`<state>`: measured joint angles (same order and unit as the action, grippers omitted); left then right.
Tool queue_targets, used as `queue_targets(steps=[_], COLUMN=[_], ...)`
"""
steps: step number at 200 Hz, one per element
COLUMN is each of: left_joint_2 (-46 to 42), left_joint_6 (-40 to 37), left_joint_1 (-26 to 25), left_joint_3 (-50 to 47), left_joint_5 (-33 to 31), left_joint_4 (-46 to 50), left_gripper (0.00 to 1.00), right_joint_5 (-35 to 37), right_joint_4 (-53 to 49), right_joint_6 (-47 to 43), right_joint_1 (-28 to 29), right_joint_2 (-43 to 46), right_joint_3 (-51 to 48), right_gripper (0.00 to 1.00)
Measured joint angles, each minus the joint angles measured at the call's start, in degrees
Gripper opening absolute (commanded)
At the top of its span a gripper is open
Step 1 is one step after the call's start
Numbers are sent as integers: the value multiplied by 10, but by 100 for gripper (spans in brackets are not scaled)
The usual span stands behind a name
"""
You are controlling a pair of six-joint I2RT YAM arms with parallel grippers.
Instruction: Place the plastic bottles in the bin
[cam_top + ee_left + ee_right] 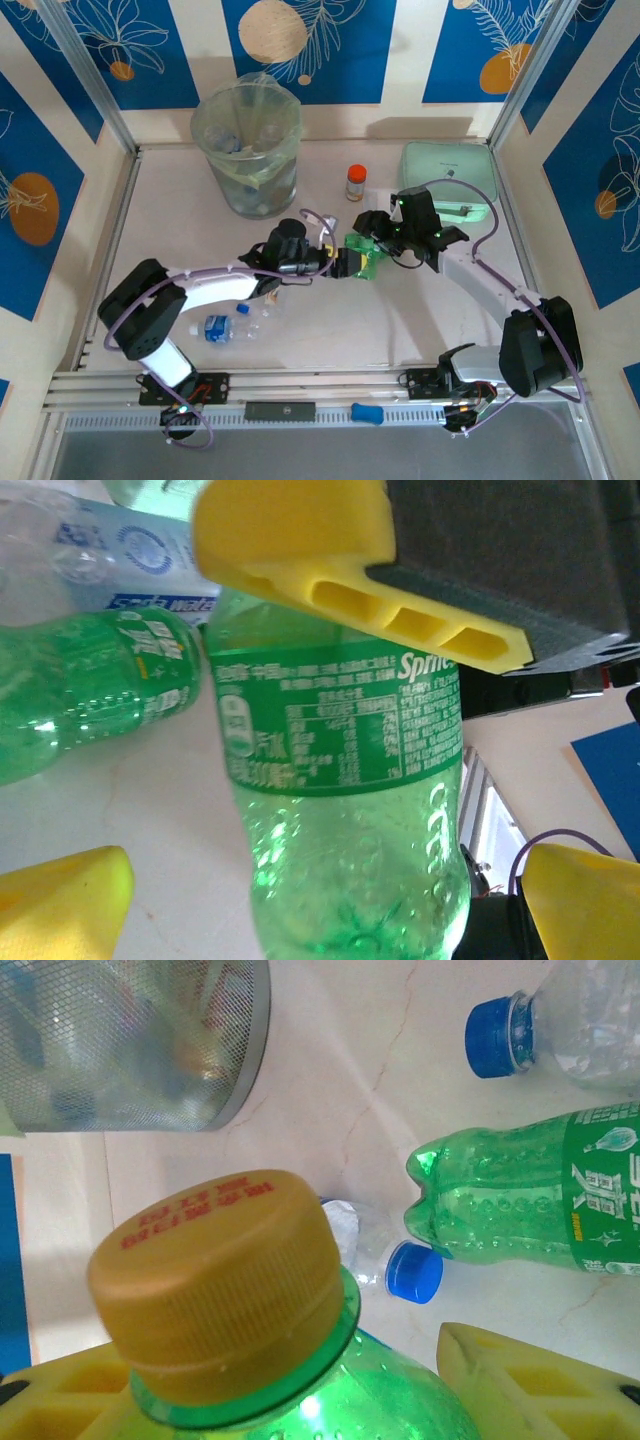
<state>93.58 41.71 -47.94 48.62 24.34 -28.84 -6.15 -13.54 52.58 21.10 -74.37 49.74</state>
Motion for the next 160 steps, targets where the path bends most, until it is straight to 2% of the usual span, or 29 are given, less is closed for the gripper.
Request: queue_targets(steps=[50,79,116,133,151,160], left_joint_2=[55,64,64,64,64,63], left_joint_6=[22,28,32,32,32,32], left_joint_1=[-21,-21,-21,-21,-21,-21], left_joint_3=[31,34,36,36,36,36], left_joint_5=[28,33,37,37,36,31], left_joint_4=[-21,-21,-22,-20,-21,-21], left_gripper=[88,70,60,60,61,61], right_joint_5=[-4,-5,-5,-6,-3,-3], right_joint_4=[12,18,23,26,24,20], right_joint_6=[19,21,22,25,22,19], right_joint_1=[0,-1,-2,-2,-3,-7], right_joint_2=[3,12,15,15,15,15], right_joint_3=[-18,-20,-23,-26,-26,-26], right_gripper=[49,49,51,60,77,82])
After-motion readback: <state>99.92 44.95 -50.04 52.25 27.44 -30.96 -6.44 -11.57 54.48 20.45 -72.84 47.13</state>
